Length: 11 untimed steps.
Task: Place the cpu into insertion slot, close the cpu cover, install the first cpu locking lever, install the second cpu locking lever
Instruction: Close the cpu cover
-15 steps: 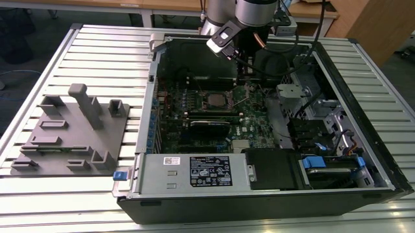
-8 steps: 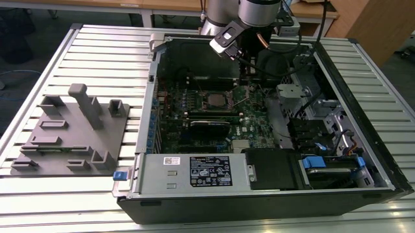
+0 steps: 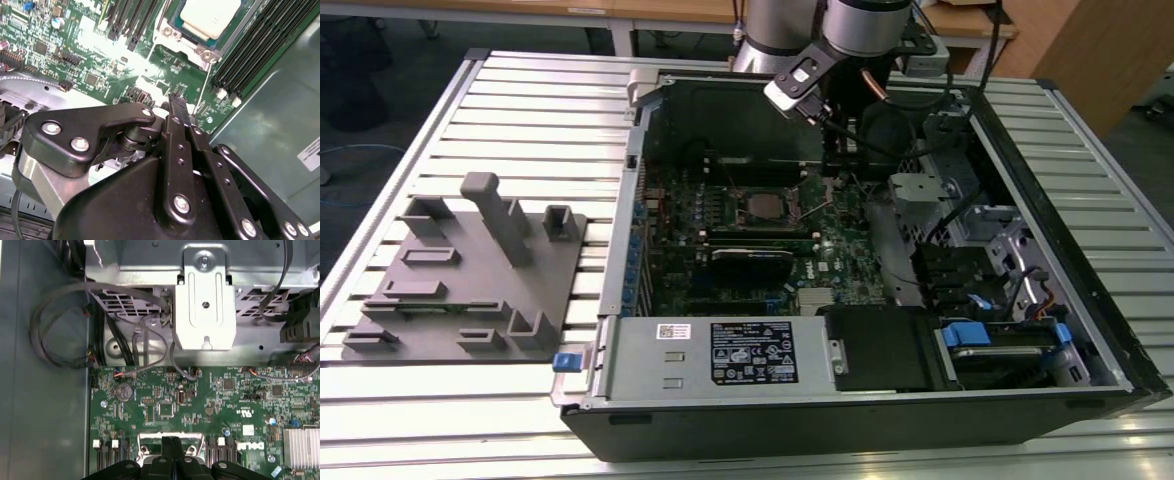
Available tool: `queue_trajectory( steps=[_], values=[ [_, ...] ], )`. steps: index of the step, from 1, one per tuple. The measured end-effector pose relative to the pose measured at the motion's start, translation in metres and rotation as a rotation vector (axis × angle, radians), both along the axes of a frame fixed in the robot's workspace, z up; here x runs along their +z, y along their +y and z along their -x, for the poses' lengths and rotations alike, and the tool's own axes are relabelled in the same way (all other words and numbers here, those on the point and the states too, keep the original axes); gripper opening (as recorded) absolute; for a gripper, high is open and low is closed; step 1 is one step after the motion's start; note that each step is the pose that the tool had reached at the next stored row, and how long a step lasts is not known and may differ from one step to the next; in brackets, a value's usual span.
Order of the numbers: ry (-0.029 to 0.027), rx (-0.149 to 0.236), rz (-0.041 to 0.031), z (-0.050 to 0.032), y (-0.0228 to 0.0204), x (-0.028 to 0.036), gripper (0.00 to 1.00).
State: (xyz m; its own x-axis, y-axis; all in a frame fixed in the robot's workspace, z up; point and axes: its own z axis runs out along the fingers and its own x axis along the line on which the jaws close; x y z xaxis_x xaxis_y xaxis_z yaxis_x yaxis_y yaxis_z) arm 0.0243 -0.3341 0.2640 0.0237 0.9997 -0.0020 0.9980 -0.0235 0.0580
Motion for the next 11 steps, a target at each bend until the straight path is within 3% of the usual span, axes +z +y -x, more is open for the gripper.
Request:
queue_trajectory(
  steps=[11],
  values=[
    [0.0, 0.0, 0.0, -0.0156, 0.0, -0.0004, 0.1]
  ],
)
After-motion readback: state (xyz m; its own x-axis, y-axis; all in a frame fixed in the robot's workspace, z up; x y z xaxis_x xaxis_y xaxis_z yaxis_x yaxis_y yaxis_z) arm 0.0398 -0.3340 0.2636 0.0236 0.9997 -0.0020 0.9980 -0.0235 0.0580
